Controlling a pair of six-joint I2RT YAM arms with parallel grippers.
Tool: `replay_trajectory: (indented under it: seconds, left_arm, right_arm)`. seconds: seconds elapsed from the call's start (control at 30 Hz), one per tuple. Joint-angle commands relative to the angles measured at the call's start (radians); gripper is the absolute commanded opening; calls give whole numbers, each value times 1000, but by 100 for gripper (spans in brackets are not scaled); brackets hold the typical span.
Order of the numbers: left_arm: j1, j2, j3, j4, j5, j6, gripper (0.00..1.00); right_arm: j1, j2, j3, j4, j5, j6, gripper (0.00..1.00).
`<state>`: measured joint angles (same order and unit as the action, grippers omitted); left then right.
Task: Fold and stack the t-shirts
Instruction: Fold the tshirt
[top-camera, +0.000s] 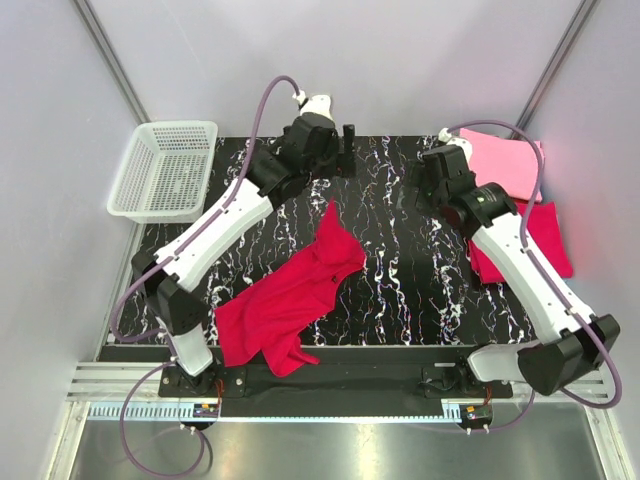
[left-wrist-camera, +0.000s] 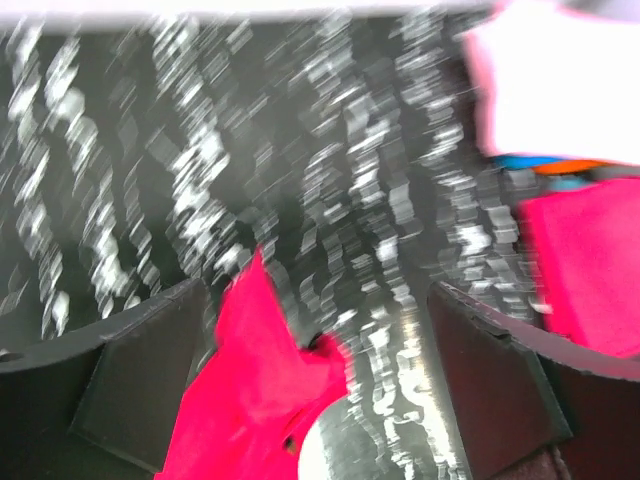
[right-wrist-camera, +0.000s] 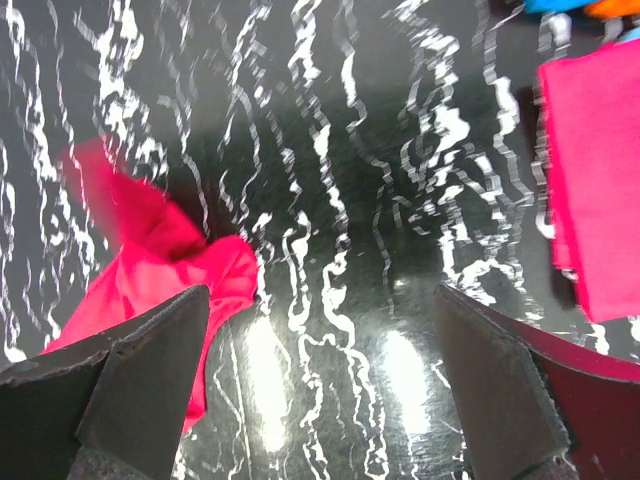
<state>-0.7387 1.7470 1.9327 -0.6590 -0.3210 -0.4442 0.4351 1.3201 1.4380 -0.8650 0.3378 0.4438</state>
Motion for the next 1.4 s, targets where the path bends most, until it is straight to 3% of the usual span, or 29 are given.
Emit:
replay_trajectory:
  seconds: [0.0,0.2,0.4,0.67,1.03,1.17,1.27,1.3,1.37]
  left_arm:
    - [42,-24,-49,-116,-144,-143,99]
    - [76,-40,-96,-117,-61,-146,99]
    - [120,-61,-155,-122,29,-148,99]
    - [174,-115,-230,-122,88,-154,99]
    - [236,-179,-305,-122,109,-140,99]
    - [260,-191,-321,-122,117,-133,99]
    - [274,-195,-325,-120,128,-128,99]
    - [275,-192,-324,-120,137,-128,99]
    - [282,-187,-321,-120,143,-125,99]
  right_arm:
    - [-1,65,22,38,-124,-39,99]
    - [-1,280,-25,108,-515,-93,100]
    - [1,408,-111,293,-575,-125,100]
    - [-1,553,-21,448,-603,-182,100]
    - [-1,726,85,532,-796,-134,98]
    - [-1,722,70,526,-819,-93,84]
    - [1,651,39,491,-783,-74,57]
    - [-2,628,33,472,-749,-74,44]
    - [-1,550,25,401,-708,-80,31]
